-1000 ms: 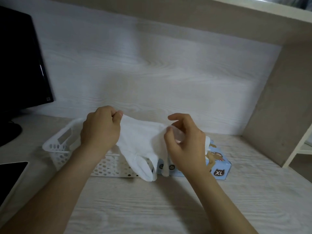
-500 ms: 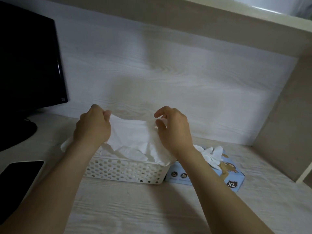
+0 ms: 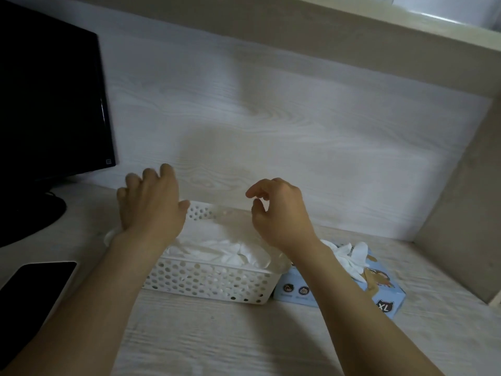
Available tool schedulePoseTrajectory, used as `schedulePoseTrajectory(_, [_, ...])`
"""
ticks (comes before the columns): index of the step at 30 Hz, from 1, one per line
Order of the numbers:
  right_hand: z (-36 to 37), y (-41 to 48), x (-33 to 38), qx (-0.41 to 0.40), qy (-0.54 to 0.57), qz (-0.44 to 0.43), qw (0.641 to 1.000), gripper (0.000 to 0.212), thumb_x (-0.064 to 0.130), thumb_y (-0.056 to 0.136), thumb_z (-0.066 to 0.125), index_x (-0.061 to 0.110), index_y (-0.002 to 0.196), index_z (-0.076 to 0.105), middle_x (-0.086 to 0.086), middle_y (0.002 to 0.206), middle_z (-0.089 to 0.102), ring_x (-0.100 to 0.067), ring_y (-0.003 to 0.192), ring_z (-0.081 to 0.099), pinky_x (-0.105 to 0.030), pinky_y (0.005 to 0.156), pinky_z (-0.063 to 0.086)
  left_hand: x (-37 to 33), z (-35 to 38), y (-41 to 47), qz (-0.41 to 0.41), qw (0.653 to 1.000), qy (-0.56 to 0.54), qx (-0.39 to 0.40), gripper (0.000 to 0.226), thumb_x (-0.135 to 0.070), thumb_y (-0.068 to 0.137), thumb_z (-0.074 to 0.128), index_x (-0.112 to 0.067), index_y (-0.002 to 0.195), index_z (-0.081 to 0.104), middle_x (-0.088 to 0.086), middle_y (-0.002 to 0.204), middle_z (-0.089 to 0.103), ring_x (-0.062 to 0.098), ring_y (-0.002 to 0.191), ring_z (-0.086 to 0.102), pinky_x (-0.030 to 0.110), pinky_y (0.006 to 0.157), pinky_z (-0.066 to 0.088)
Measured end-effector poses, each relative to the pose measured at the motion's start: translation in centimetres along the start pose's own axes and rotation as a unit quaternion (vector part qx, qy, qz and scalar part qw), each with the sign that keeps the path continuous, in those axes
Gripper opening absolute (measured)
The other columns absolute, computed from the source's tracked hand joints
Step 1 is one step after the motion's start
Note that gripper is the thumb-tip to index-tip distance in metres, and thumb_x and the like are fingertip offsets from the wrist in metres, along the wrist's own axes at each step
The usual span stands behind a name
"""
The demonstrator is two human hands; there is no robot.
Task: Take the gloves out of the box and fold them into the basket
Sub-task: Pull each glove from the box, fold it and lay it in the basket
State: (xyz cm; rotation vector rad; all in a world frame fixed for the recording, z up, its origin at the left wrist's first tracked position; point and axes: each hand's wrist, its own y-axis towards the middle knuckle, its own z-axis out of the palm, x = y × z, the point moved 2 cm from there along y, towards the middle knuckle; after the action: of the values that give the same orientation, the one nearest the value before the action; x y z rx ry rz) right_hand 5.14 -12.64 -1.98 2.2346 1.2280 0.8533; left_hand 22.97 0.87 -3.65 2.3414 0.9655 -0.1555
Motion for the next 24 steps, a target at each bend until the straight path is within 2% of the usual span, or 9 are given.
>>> schedulePoseTrajectory(3, [-1.6, -0.7, 1.1, 0.150, 0.022, 0.015, 0.988, 0.051, 0.005, 0.085, 0.060, 0.023, 0.132, 0.069, 0.000, 0.113, 0.066, -0.002, 0.081, 0.056, -0.013, 0.068, 0.043, -0.9, 0.1, -0.3, 0.080, 0.993, -0.057, 0.067, 0.025, -0.042, 0.096, 0.068, -0.035, 0.117, 0.057, 0.003, 0.121, 0.052, 0.032, 0.118, 0.047, 0.045, 0.098, 0.041])
schedulePoseTrajectory(5, [-1.9, -1.3, 1.4, 0.246, 0.002, 0.023, 0.969, 0.059, 0.010, 0.088, 0.063, 0.023, 0.146, 0.058, -0.001, 0.120, 0.065, -0.002, 0.088, 0.057, -0.011, 0.068, 0.040, -1.0, 0.7, -0.6, 0.089, 0.977, -0.099, 0.164, 0.022, -0.058, 0.093, 0.065, -0.044, 0.109, 0.060, -0.003, 0.117, 0.055, 0.026, 0.114, 0.053, 0.045, 0.101, 0.047])
schedulePoseTrajectory(8, [-1.4, -2.2, 1.4, 0.320, -0.032, 0.035, 0.946, 0.065, 0.019, 0.092, 0.067, 0.015, 0.154, 0.048, -0.004, 0.137, 0.059, -0.018, 0.117, 0.059, -0.023, 0.088, 0.050, -0.9, 1.2, -1.0, 0.097, 0.950, -0.083, 0.283, 0.045, -0.076, 0.088, 0.059, -0.048, 0.123, 0.058, -0.007, 0.117, 0.055, 0.022, 0.114, 0.058, 0.042, 0.104, 0.048])
schedulePoseTrajectory(11, [-1.1, -2.7, 1.0, 0.335, -0.039, 0.049, 0.940, 0.057, 0.020, 0.093, 0.070, 0.010, 0.147, 0.053, -0.006, 0.138, 0.057, -0.025, 0.122, 0.059, -0.035, 0.097, 0.055, -0.9, 1.5, -1.0, 0.098, 0.939, -0.048, 0.325, 0.056, -0.078, 0.090, 0.053, -0.049, 0.138, 0.053, -0.007, 0.122, 0.055, 0.018, 0.114, 0.057, 0.039, 0.109, 0.043])
schedulePoseTrajectory(13, [-1.0, -2.7, 0.9, 0.345, -0.042, 0.055, 0.936, 0.056, 0.020, 0.094, 0.069, 0.012, 0.146, 0.053, -0.005, 0.138, 0.056, -0.024, 0.122, 0.059, -0.034, 0.098, 0.054, -1.0, 1.5, -1.1, 0.101, 0.935, -0.033, 0.337, 0.053, -0.072, 0.095, 0.050, -0.047, 0.143, 0.050, -0.006, 0.126, 0.055, 0.018, 0.113, 0.056, 0.039, 0.110, 0.041])
schedulePoseTrajectory(17, [-0.4, -2.6, 0.7, 0.347, -0.058, 0.062, 0.934, 0.044, 0.016, 0.091, 0.069, 0.002, 0.133, 0.064, -0.013, 0.127, 0.065, -0.032, 0.113, 0.067, -0.045, 0.098, 0.060, -1.2, 1.3, -1.4, 0.104, 0.937, -0.027, 0.332, 0.054, -0.067, 0.098, 0.050, -0.043, 0.146, 0.048, -0.005, 0.147, 0.053, 0.021, 0.129, 0.053, 0.040, 0.114, 0.038])
schedulePoseTrajectory(20, [-0.2, -2.6, 0.1, 0.317, -0.044, 0.039, 0.947, 0.037, 0.012, 0.088, 0.070, 0.011, 0.125, 0.071, -0.006, 0.115, 0.068, -0.021, 0.096, 0.067, -0.025, 0.080, 0.059, -1.5, 0.9, -1.5, 0.103, 0.954, -0.012, 0.282, 0.058, -0.076, 0.090, 0.055, -0.049, 0.141, 0.049, -0.011, 0.143, 0.053, 0.022, 0.135, 0.049, 0.046, 0.113, 0.038])
schedulePoseTrajectory(22, [-0.5, -3.0, -0.2, 0.273, -0.022, 0.022, 0.961, 0.042, 0.013, 0.087, 0.072, 0.017, 0.129, 0.071, 0.000, 0.118, 0.069, -0.011, 0.090, 0.061, -0.009, 0.071, 0.045, -2.2, 0.6, -1.7, 0.129, 0.964, -0.038, 0.228, 0.043, -0.064, 0.096, 0.056, -0.049, 0.136, 0.051, -0.015, 0.132, 0.056, 0.019, 0.128, 0.052, 0.046, 0.108, 0.039])
schedulePoseTrajectory(24, [-0.8, -3.6, -0.5, 0.200, 0.004, 0.007, 0.980, 0.042, 0.017, 0.088, 0.072, 0.021, 0.129, 0.072, 0.002, 0.120, 0.070, -0.004, 0.087, 0.055, -0.002, 0.069, 0.037, -3.6, 0.4, -2.2, 0.160, 0.965, -0.116, 0.174, 0.027, -0.048, 0.101, 0.056, -0.044, 0.128, 0.057, -0.017, 0.116, 0.062, 0.013, 0.111, 0.061, 0.045, 0.103, 0.047])
